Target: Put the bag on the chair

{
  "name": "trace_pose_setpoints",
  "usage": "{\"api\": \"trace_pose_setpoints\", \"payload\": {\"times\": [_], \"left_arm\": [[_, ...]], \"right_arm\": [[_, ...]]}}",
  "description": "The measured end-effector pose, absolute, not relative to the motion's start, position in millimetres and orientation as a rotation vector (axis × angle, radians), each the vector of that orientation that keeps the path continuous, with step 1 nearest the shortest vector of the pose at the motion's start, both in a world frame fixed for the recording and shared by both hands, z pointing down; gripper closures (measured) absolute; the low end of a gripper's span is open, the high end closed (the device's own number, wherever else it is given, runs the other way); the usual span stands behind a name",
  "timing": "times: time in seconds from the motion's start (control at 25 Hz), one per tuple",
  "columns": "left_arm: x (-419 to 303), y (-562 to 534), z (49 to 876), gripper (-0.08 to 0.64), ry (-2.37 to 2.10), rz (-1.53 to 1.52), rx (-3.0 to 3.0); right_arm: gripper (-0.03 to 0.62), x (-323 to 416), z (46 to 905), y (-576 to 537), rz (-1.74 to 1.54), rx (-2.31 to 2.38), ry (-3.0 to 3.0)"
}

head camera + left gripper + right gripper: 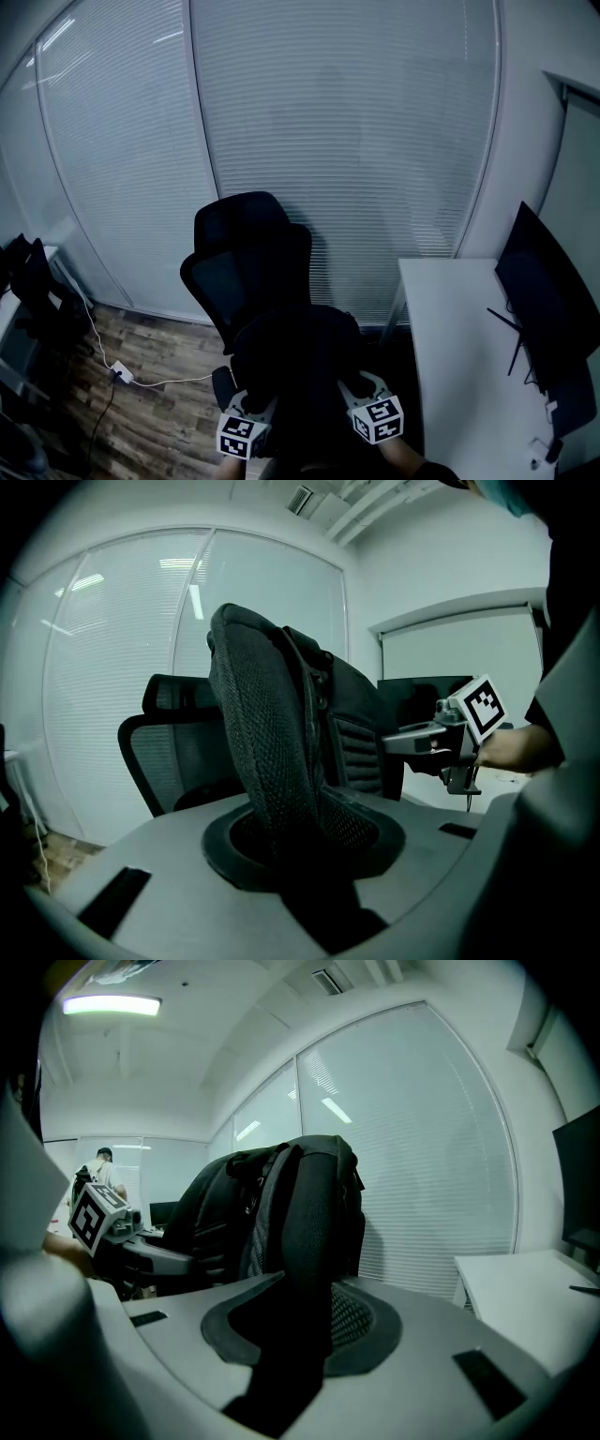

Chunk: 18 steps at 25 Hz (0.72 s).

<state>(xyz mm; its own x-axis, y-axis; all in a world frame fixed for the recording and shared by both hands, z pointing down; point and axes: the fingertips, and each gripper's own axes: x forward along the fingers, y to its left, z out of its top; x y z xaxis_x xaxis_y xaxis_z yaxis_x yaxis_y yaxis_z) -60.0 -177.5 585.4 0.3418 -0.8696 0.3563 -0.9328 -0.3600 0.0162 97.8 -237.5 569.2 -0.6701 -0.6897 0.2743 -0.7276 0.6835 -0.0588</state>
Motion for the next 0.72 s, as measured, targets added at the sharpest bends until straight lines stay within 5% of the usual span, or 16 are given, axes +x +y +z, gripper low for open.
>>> {"api": "trace_pose_setpoints", "payload": {"times": [0.72], "left_arm": [[-153.9,-328.4,654.0,0.428,-1.42,0.488,2.385]], "right_arm": [[0.471,10.2,636.1,-366.0,0.428,1.284,-2.465]]}}
